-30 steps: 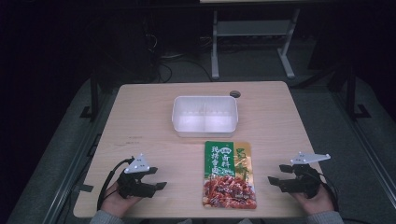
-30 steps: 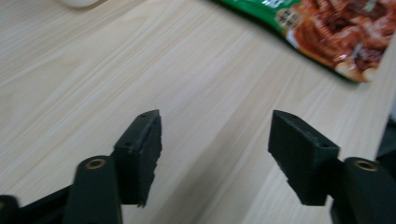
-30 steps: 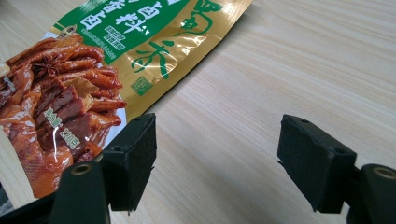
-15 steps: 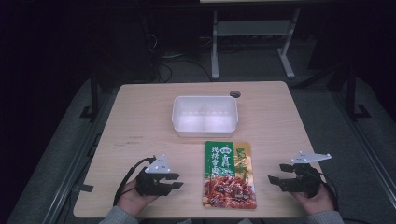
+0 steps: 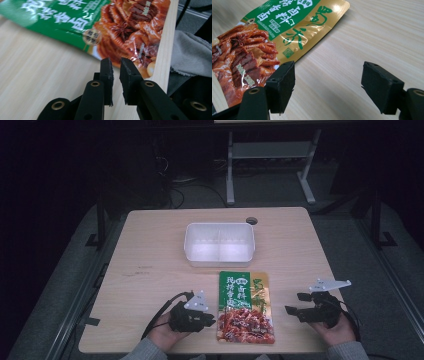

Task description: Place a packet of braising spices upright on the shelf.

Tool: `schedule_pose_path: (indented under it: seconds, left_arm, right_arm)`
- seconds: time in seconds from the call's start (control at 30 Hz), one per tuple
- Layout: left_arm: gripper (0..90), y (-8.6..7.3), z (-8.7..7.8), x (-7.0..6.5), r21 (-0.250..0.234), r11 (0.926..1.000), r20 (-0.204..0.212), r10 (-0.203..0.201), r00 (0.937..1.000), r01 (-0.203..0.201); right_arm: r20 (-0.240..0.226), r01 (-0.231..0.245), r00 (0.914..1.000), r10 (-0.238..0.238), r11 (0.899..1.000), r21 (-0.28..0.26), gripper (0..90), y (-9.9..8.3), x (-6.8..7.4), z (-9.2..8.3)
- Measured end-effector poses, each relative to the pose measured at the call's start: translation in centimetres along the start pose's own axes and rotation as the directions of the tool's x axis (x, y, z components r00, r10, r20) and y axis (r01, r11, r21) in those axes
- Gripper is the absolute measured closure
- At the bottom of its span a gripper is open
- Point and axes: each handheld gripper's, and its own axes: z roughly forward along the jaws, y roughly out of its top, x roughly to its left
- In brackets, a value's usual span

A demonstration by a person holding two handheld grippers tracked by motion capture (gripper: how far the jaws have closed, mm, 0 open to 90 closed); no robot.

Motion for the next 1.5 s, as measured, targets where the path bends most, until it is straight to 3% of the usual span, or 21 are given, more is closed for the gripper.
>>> schedule_pose_path:
  seconds: [0.23,0.47,0.67,0.93,0.97,1.13,1.27,1.43,1.5]
  left_arm:
    - [89.4,1.0,1.8,-0.9,0.048,0.9977,0.027,0.046,0.9986,-0.048]
    - [89.9,1.3,2.8,-1.2,0.078,0.9944,0.04,0.068,0.9969,-0.071]
    - [90.0,1.5,3.4,-1.5,0.088,0.993,0.049,0.075,0.996,-0.079]
    - [90.0,1.2,3.8,-1.3,0.084,0.9943,0.057,0.061,0.9965,-0.066]
    - [90.0,1.2,3.8,-1.5,0.084,0.9939,0.048,0.068,0.9965,-0.072]
    - [90.0,1.1,3.8,-1.6,0.086,0.9927,0.037,0.081,0.996,-0.084]
    - [90.0,1.1,3.8,-1.7,0.087,0.9924,0.035,0.084,0.9959,-0.087]
    - [90.0,1.1,3.8,-1.8,0.091,0.9919,0.028,0.086,0.9959,-0.088]
    - [90.0,1.2,3.8,-1.7,0.098,0.9911,0.027,0.088,0.9958,-0.09]
  right_arm:
    - [-0.005,-0.001,1.0,0.001,1.0,-0.006,26.5,1.4,-0.5,0.4]
    - [-0.021,0.007,0.9997,-0.007,1.0,0.004,26.4,2.8,-0.8,1.1]
    - [-0.057,0.004,0.9984,-0.002,1.0,0.03,26.9,5.1,-1.3,2.9]
    - [-0.07,0.004,0.9975,0.0,0.998,0.056,27.8,7.8,-2.0,4.4]
    - [-0.086,-0.011,0.9961,0.017,0.997,0.076,27.8,8.6,-2.2,5.0]
    - [-0.078,-0.01,0.9968,0.02,0.993,0.121,29.4,10.0,-2.8,7.1]
    - [-0.073,-0.004,0.9972,0.014,0.991,0.135,31.2,10.3,-3.0,8.3]
    - [-0.08,-0.029,0.9958,0.045,0.981,0.194,33.0,9.8,-3.3,9.8]
    - [-0.101,-0.031,0.9935,0.051,0.981,0.189,34.9,9.7,-3.2,10.0]
